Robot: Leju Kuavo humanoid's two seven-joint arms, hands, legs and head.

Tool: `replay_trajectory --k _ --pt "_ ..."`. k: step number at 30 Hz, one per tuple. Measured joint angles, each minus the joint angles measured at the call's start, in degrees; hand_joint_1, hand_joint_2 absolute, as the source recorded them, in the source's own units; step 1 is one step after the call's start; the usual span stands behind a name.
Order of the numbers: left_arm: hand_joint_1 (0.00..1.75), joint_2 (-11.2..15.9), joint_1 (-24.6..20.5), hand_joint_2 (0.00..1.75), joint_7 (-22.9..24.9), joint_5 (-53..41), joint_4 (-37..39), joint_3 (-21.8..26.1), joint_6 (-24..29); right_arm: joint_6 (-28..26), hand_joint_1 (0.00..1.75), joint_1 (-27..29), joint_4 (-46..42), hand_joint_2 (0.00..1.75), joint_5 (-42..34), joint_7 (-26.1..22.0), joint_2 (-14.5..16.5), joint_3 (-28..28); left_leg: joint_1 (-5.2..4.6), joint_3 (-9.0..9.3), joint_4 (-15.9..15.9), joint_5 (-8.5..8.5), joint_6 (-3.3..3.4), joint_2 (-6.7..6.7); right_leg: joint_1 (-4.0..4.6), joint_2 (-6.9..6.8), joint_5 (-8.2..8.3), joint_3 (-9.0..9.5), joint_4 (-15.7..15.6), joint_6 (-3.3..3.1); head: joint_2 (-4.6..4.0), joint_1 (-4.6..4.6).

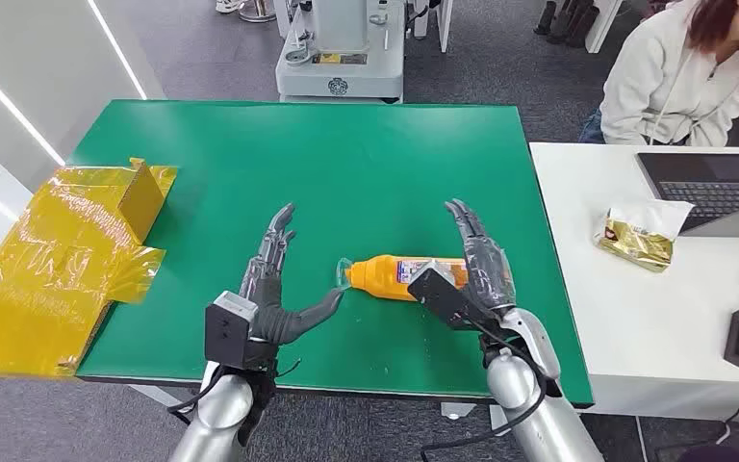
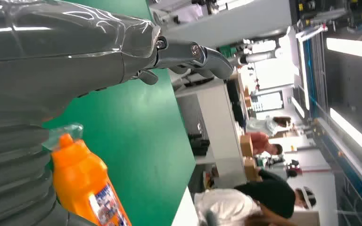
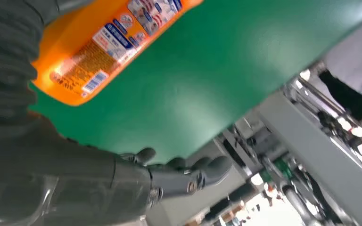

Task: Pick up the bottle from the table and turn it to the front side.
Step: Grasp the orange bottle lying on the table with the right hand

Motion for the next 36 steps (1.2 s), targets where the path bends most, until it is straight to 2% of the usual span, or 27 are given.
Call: replay_trajectory --k 4,8,13,19,32,33,36 --pt "0.0 -0.41 -2.97 1.75 0.66 0.97 2.74 -0.83 -0.83 3.55 0.0 -2.15 4.32 1.75 -1.07 2.52 -1.19 1.74 0.0 -0.01 0.01 0.03 0.0 -0.02 0.0 -0.02 0.0 0.0 0.0 0.0 0.0 0.01" --pt "0.0 -0.7 -5.49 1.75 1.24 2.02 5.48 -1.6 -1.0 4.31 0.0 -4.18 8.49 1.75 1.52 5.36 -2.89 4.1 0.0 -0.02 0.02 0.03 0.01 -0.01 0.0 -0.01 0.0 -0.02 0.0 0.0 0.0 0.01" --pt "0.0 -0.75 -7.66 1.75 1.44 4.89 8.37 -1.86 -1.27 6.11 0.0 -6.64 13.81 1.75 2.73 6.07 -5.35 7.14 0.0 -0.06 0.01 0.03 0.01 -0.02 0.0 -0.01 0.0 -0.05 0.0 0.01 0.0 0.0" --pt "0.0 -0.96 -8.93 1.75 0.98 6.6 11.59 -1.83 -1.94 4.26 0.0 -9.3 19.21 1.75 7.56 8.13 -6.67 9.96 0.0 -0.05 0.01 0.03 0.01 -0.01 0.0 -0.01 0.0 -0.04 0.0 0.0 0.0 0.0" --pt "0.0 -1.11 -9.65 1.75 0.9 6.74 14.08 -1.83 -2.13 3.71 0.0 -11.26 22.61 1.75 9.93 9.47 -7.4 11.71 0.0 -0.04 0.02 0.03 0.01 -0.01 0.0 -0.01 0.0 -0.04 0.0 0.0 0.0 0.0" --pt "0.0 -1.11 -9.74 1.75 0.75 6.74 14.32 -1.83 -2.21 3.82 0.22 -11.33 22.91 1.75 11.06 9.87 -7.46 11.73 0.0 -0.04 0.02 0.03 0.01 -0.01 0.0 -0.01 0.0 -0.04 0.0 0.0 0.0 0.0" --pt "0.0 -1.13 -10.47 1.75 -0.18 6.7 15.68 -1.79 -2.53 3.72 1.51 -11.73 24.68 1.75 14.5 10.31 -7.53 11.75 0.0 -0.02 0.02 0.04 0.01 -0.02 0.0 -0.02 0.0 -0.01 0.0 0.0 0.0 0.0"
